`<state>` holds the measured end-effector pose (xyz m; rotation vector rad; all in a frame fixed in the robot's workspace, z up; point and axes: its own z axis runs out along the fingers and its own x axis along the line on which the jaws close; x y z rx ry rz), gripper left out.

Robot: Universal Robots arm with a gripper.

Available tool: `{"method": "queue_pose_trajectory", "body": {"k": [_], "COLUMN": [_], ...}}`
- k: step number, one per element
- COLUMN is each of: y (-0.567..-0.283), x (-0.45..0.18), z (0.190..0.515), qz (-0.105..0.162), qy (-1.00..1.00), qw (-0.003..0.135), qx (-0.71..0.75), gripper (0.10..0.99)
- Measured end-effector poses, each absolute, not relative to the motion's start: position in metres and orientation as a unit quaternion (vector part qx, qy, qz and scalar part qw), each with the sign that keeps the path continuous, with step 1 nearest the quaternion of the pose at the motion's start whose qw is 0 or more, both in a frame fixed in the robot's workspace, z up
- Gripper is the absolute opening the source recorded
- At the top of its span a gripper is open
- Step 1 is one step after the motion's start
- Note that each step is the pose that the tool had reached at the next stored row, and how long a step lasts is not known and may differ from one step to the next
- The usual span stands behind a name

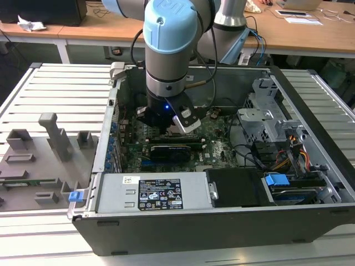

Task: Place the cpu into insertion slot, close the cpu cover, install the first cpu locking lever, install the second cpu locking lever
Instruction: 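Install the second cpu locking lever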

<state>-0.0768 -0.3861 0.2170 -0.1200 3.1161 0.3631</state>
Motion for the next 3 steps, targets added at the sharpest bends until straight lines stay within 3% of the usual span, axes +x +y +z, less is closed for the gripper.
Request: {"method": "queue_pose_trajectory", "body": {"k": [3], "y": [-0.3861], "x": [-0.0768], "z": [0.2169], "qz": [0.116], "qy": [0.993], "qw": [0.001], "qx": [-0.038], "gripper": [0.106]}}
